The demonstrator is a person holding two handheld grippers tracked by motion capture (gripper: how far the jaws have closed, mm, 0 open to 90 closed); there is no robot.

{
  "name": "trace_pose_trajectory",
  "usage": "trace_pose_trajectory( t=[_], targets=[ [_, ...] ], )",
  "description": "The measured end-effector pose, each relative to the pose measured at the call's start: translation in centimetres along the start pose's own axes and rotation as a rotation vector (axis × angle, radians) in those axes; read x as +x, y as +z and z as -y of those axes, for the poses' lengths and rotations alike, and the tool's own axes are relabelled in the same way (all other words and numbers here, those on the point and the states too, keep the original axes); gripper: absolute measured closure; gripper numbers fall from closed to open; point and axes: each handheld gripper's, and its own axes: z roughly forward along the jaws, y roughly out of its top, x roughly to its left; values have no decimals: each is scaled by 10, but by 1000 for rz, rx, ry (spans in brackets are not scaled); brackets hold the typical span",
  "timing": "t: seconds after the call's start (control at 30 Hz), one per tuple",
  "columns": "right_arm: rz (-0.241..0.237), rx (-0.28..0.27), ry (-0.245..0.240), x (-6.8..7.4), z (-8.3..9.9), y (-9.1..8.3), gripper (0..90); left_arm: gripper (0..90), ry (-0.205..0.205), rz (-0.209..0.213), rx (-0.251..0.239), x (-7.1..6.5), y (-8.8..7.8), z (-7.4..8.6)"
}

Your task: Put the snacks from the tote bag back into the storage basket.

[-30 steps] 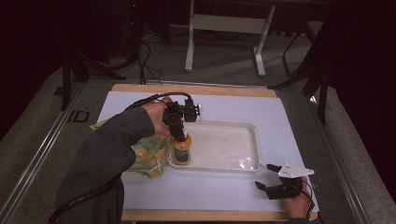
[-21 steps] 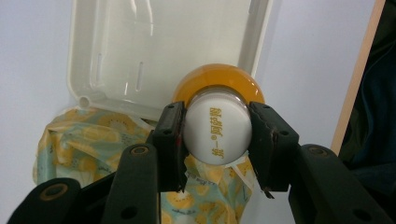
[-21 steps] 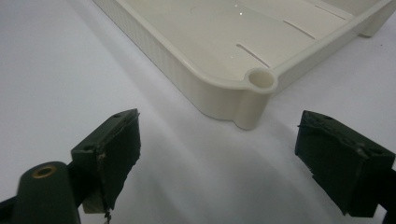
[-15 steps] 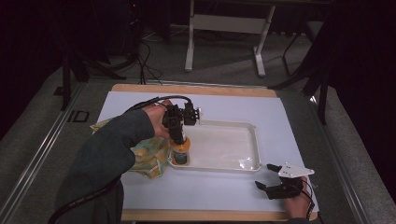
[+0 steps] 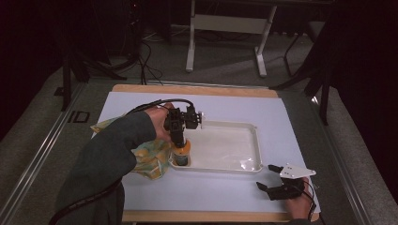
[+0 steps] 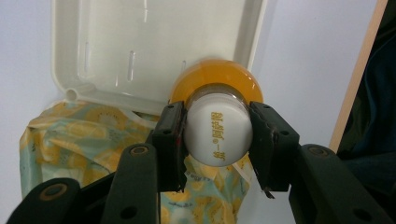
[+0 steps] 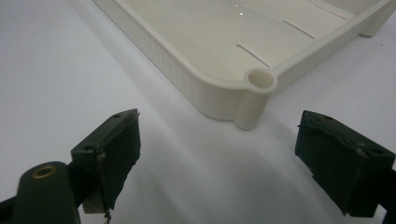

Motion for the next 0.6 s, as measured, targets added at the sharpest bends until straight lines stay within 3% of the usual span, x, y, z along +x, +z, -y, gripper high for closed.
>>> trace_pose_trajectory(
  t=[0.27, 0.4, 0.6],
  targets=[
    [-2, -4, 1, 0, 0, 0, 139, 583, 3, 11, 5, 0, 1, -4],
    [-2, -3, 1, 0, 0, 0, 139, 551, -12, 28, -22, 2, -1, -3],
    [-1, -2, 0, 0, 0, 0, 139, 498, -3, 19, -38, 1, -1, -4]
  ],
)
